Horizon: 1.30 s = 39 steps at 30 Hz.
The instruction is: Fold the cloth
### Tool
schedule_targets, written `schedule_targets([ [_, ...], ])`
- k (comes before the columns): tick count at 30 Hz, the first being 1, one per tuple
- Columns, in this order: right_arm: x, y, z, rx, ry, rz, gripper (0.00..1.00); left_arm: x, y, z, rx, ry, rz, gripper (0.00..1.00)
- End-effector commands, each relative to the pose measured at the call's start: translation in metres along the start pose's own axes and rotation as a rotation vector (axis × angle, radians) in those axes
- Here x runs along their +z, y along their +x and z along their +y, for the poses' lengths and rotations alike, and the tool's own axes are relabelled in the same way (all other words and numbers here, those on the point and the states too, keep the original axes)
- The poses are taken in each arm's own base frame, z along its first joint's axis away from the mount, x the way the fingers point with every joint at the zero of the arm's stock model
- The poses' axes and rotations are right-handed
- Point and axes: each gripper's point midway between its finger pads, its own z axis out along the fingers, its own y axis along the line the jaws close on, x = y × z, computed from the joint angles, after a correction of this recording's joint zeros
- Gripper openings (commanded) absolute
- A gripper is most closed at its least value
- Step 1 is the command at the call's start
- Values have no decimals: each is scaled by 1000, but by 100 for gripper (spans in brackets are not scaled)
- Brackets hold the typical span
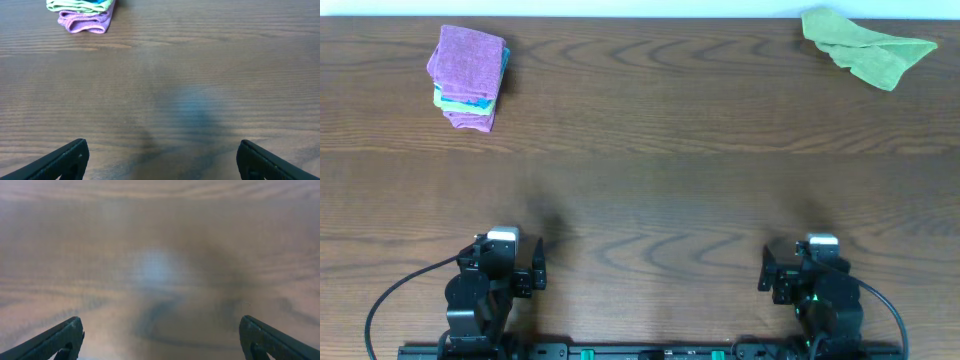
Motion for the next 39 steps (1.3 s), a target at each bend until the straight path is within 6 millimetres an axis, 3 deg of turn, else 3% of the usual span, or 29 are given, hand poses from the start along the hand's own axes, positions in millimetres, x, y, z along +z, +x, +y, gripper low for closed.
schedule_targets([
  [1,0,-21,6,67,-36,-90,99,1,1,2,8,-9,-1,95],
  [3,-4,-49,9,269,-76,-199,99,1,1,2,8,-9,-1,95],
  [6,-7,-61,12,488,-126,-235,99,1,1,2,8,-9,0,95],
  [11,-21,-96,-23,725,-9,-448,99,1,1,2,8,-9,-1,95],
  [14,-31,-121,-29,721,-7,-558,99,1,1,2,8,-9,-1,95],
  [17,-25,-134,-29,643,17,-576,99,1,1,2,8,-9,-1,95],
  [25,34,-154,-42,575,119,-477,99,1,1,2,8,-9,-1,96],
  [29,78,-183,-54,526,135,-374,99,1,1,2,8,-9,0,95],
  [34,136,-221,-82,527,156,-288,99,1,1,2,8,-9,-1,95],
  [39,185,-241,-118,547,204,-211,99,1,1,2,8,-9,-1,95],
])
